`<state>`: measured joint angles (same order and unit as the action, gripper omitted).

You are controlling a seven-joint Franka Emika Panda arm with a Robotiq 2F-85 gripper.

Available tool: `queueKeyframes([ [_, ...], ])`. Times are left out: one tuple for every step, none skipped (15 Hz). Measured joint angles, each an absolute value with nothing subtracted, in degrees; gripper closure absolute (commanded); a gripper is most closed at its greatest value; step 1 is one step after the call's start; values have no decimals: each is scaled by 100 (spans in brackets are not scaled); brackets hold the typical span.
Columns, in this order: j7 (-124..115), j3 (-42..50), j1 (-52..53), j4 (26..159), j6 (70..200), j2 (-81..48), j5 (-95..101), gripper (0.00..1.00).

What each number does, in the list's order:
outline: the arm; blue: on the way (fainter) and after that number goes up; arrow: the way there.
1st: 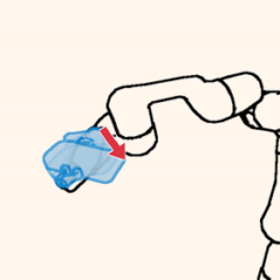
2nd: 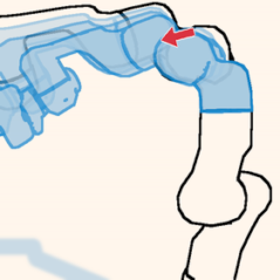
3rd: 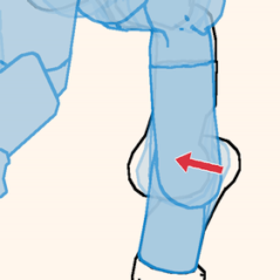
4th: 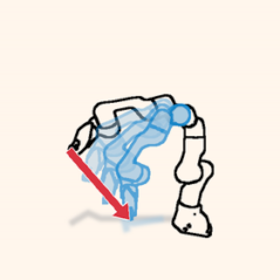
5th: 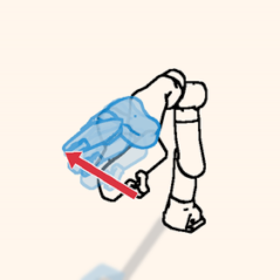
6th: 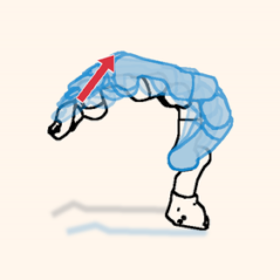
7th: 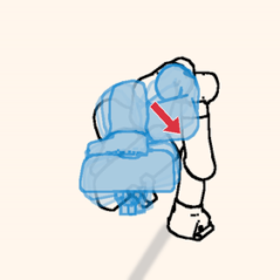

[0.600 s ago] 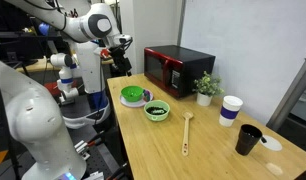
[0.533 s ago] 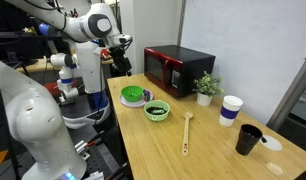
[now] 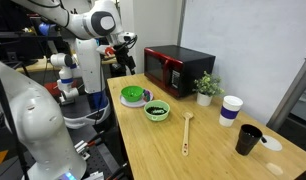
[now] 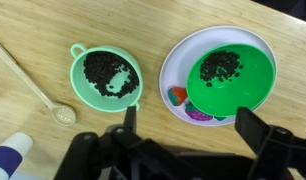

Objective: Pour the contents in the light-green bowl into the dark-green bowl

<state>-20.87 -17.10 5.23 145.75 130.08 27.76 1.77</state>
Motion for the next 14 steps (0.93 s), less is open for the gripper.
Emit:
queueKeyframes([
  [-1883,-1528,521,14541,13012,2794,177,0],
  [-1668,-1324,509,14496,13013,2814,177,0],
  [-1421,-1097,488,14430,13013,2825,177,0],
  [-1168,-859,454,14342,13013,2822,178,0],
  [-916,-633,403,14240,13012,2807,177,0],
  [-679,-411,348,14124,13007,2774,177,0],
  [-453,-197,291,13993,13000,2714,174,0],
  [-247,1,236,13846,12989,2620,164,0],
  [-70,181,188,13690,12977,2498,153,0],
  [77,343,148,13520,12947,2338,129,0],
  [206,480,114,13348,12900,2155,96,0],
  [321,595,92,13172,12813,1947,58,0],
  [397,678,68,13013,12736,1733,41,0],
  [438,730,39,12865,12666,1498,33,0],
])
